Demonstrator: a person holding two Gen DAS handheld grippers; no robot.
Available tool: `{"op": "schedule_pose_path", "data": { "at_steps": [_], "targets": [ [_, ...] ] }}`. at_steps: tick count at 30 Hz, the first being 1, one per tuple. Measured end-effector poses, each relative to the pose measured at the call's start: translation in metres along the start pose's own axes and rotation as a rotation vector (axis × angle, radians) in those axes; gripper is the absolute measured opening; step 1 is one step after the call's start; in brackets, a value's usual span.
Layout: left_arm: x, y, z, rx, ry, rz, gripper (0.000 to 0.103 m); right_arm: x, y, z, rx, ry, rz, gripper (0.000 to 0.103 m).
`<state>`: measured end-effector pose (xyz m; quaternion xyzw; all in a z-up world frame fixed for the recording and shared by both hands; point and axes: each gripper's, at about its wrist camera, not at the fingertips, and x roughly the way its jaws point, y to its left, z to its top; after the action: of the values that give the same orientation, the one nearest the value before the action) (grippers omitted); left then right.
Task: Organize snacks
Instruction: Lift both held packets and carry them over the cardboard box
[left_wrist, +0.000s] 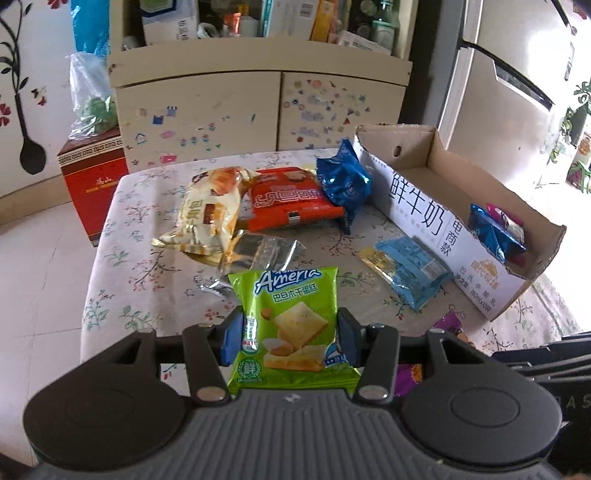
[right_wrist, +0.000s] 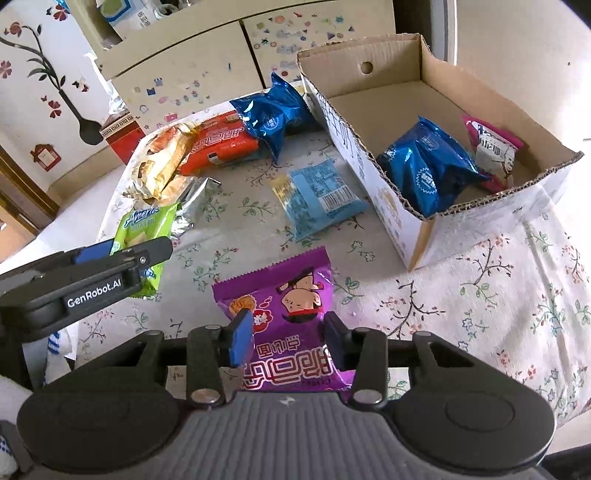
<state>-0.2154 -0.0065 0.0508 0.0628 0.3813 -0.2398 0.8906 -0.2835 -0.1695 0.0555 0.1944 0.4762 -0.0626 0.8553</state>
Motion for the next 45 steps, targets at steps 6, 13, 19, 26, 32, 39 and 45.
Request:
{"op": "schedule_pose_path", "data": {
  "at_steps": [6, 13, 19, 26, 32, 39, 45],
  "targets": [
    [0.001, 0.005, -0.004, -0.026, 0.007, 0.023, 0.051, 0.009, -0.017, 0.001, 0.107, 0.050, 0.041, 0.052],
    [0.004, 0.005, -0.006, -0.029, 0.013, 0.016, 0.051, 0.015, -0.024, -0.002, 0.171, 0.074, 0.065, 0.067],
    [0.005, 0.008, -0.007, -0.041, 0.015, 0.021, 0.051, 0.024, -0.007, -0.005, 0.065, 0.091, 0.053, 0.084],
    [0.008, 0.009, -0.012, -0.036, 0.030, 0.041, 0.051, 0.042, 0.030, -0.013, -0.172, 0.079, -0.114, 0.066],
    [-0.001, 0.009, -0.007, -0.057, -0.001, 0.039, 0.051, 0.030, 0.031, -0.008, -0.154, 0.024, -0.083, 0.066],
    [-0.023, 0.001, 0.013, -0.076, -0.065, 0.011, 0.051, -0.024, 0.014, 0.015, -0.100, -0.186, -0.043, 0.066],
    [-0.039, -0.019, 0.038, -0.048, -0.127, -0.036, 0.051, -0.071, -0.014, 0.046, -0.063, -0.365, -0.042, 0.066]
  ]
}}
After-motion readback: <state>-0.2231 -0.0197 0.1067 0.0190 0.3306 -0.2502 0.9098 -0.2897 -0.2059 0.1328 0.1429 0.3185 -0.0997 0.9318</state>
